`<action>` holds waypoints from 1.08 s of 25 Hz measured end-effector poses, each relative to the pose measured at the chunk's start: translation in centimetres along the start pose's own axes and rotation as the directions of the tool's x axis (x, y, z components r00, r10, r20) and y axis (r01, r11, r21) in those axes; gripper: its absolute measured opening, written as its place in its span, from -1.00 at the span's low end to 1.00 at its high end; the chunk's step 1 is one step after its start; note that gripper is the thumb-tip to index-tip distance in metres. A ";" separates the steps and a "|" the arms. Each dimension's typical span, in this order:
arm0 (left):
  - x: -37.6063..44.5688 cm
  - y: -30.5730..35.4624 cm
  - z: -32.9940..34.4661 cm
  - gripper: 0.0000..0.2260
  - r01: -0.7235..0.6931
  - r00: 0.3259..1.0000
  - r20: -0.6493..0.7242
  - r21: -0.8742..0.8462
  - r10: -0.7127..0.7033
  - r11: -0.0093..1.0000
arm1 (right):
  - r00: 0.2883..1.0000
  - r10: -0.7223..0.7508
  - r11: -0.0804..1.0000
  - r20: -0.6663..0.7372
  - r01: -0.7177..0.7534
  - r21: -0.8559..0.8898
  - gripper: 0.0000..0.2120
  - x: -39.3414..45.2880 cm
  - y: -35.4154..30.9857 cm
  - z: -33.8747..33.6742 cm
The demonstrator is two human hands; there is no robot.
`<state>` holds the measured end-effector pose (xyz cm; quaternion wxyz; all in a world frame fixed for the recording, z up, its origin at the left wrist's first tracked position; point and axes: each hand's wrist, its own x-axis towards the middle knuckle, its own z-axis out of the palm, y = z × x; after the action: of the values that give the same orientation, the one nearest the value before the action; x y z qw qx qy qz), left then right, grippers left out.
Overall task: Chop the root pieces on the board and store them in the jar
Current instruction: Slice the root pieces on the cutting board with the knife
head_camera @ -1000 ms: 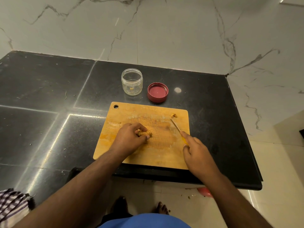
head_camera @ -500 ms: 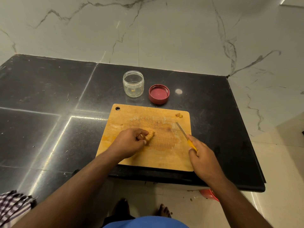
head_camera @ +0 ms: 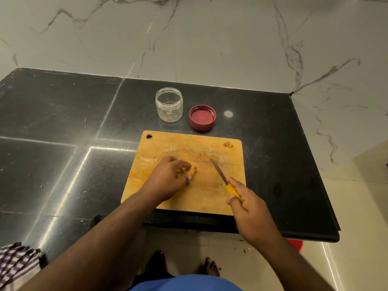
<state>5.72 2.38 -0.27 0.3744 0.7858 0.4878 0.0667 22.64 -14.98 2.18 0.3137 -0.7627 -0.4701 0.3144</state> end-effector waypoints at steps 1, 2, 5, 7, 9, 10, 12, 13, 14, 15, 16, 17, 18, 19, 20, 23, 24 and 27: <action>0.1 0.0 0.0 -0.62 0.012 1.000 0.008 0.007 -0.012 1.000 | 1.000 -0.020 0.999 0.022 0.021 -0.033 -0.53 -0.2 -0.3 0.4; 0.1 0.0 0.0 -0.62 0.021 1.000 0.015 0.015 -0.022 1.000 | 0.998 -0.037 0.997 0.043 0.039 -0.061 -0.52 -0.4 -0.6 0.8; 0.1 0.1 0.0 -0.61 0.031 0.999 0.013 0.032 -0.032 0.999 | 0.995 -0.062 0.992 0.081 0.070 -0.102 -0.51 -0.7 -1.3 2.0; 0.0 0.2 0.1 -0.61 0.033 0.999 0.009 0.038 -0.033 0.999 | 0.993 -0.068 0.990 0.091 0.079 -0.118 -0.51 -0.7 -1.6 2.4; 0.0 0.3 0.0 -0.61 0.038 0.999 0.013 0.036 -0.039 0.999 | 0.993 -0.065 0.989 0.097 0.078 -0.129 -0.51 -0.5 -1.7 2.7; -0.1 0.3 0.0 -0.60 0.041 0.999 0.014 0.031 -0.042 0.999 | 0.993 -0.062 0.988 0.099 0.075 -0.134 -0.51 -0.4 -1.7 2.7; -0.2 0.2 0.1 -0.59 0.052 0.999 -0.008 0.000 -0.052 0.999 | 0.993 -0.055 0.989 0.103 0.069 -0.134 -0.51 -0.5 -1.7 2.8; -0.3 0.2 0.3 -0.58 0.063 0.997 -0.037 -0.026 -0.064 0.998 | 0.993 -0.052 0.989 0.105 0.066 -0.132 -0.51 -0.5 -1.7 2.7; -0.4 0.1 0.4 -0.57 0.082 0.994 -0.071 -0.055 -0.086 0.995 | 0.993 -0.051 0.989 0.107 0.065 -0.131 -0.51 -0.6 -1.7 2.7; -0.5 0.1 0.5 -0.58 0.106 0.989 -0.098 -0.081 -0.114 0.991 | 0.993 -0.051 0.989 0.107 0.064 -0.130 -0.51 -0.6 -1.7 2.6; -0.5 0.2 0.5 -0.60 0.127 0.984 -0.110 -0.097 -0.137 0.987 | 0.993 -0.052 0.989 0.106 0.065 -0.130 -0.50 -0.6 -1.6 2.5; -0.5 0.2 0.5 -0.62 0.136 0.983 -0.108 -0.104 -0.147 0.985 | 0.993 -0.050 0.990 0.106 0.063 -0.129 -0.51 -0.6 -1.5 2.4; -0.5 0.2 0.5 -0.63 0.133 0.985 -0.098 -0.109 -0.144 0.985 | 0.993 -0.045 0.990 0.108 0.059 -0.129 -0.51 -0.6 -1.5 2.2; -0.5 0.3 0.5 -0.64 0.121 0.988 -0.086 -0.116 -0.132 0.986 | 0.993 -0.039 0.990 0.112 0.053 -0.128 -0.51 -0.7 -1.4 2.1; -0.5 0.3 0.5 -0.65 0.107 0.990 -0.074 -0.123 -0.117 0.987 | 0.993 -0.034 0.991 0.117 0.048 -0.125 -0.51 -0.9 -1.4 1.9; -0.2 0.6 0.3 -0.68 0.071 0.996 -0.041 -0.137 -0.077 0.988 | 0.996 -0.011 0.995 0.094 0.020 -0.099 -0.52 -1.2 -1.5 1.2; -0.1 0.7 0.1 -0.66 0.063 0.997 -0.028 -0.138 -0.067 0.988 | 0.997 -0.007 0.996 0.079 0.014 -0.085 -0.52 -1.2 -1.5 0.9; 0.4 1.0 -0.7 -0.61 0.043 0.999 0.006 -0.115 -0.043 0.992 | 0.997 -0.011 0.997 0.072 0.017 -0.072 -0.52 -1.0 -1.3 0.6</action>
<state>6.36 2.82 0.79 0.4214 0.7522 0.4993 0.0852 21.09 -15.28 3.02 0.2708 -0.7586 -0.4975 0.3221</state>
